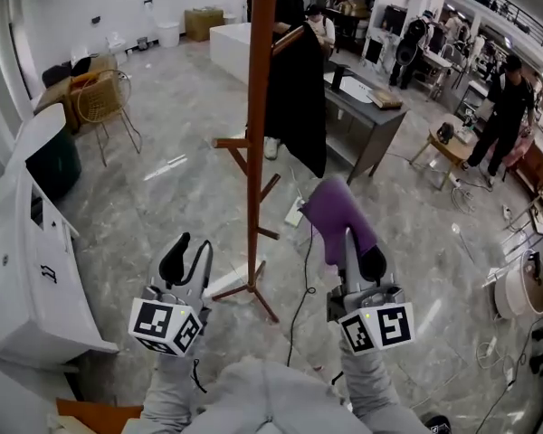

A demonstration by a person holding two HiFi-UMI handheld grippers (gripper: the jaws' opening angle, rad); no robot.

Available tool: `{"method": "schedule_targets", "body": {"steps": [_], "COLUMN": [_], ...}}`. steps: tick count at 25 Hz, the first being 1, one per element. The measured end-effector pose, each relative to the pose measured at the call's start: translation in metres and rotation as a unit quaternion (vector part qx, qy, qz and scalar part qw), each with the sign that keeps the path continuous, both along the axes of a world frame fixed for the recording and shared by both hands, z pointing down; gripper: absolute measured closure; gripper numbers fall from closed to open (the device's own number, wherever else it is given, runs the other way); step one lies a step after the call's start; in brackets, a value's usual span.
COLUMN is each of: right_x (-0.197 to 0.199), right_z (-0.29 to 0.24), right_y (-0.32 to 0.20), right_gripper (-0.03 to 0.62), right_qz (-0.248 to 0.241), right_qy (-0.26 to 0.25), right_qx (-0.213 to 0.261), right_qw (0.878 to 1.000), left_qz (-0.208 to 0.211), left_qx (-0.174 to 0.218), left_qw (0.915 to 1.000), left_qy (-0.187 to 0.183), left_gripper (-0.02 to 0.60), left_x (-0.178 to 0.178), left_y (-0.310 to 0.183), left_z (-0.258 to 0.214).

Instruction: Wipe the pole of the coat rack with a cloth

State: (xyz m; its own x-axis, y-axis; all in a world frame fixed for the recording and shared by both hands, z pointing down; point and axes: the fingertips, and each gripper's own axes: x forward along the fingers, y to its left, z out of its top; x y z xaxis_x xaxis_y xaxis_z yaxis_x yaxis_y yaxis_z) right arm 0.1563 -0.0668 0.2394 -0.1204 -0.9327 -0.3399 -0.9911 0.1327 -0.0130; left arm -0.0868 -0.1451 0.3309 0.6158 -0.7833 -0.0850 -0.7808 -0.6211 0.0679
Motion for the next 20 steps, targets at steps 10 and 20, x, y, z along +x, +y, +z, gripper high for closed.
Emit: {"method": "schedule_targets", "body": {"steps": [10,20], "right_x": [-0.046,-0.114], "right_z": [-0.135,-0.188], "right_y": [-0.041,-0.091], "right_gripper": [0.54,0.542], "right_qz": [0.129,0.25], "right_qy": [0.203,0.467], "right_qx": [0.177,0.271], "right_qw": [0.955,0.804], "left_qz": [0.01,-0.061], "left_qx": [-0.015,-0.025], "left_qw": [0.9998,0.9977], "left_qy": [0.003,0.014], "left_gripper": [0.413,0.413], "left_x": [-0.015,-0.047], "left_y": [-0.05,-0.041], "left_z": [0.012,0.021]}}
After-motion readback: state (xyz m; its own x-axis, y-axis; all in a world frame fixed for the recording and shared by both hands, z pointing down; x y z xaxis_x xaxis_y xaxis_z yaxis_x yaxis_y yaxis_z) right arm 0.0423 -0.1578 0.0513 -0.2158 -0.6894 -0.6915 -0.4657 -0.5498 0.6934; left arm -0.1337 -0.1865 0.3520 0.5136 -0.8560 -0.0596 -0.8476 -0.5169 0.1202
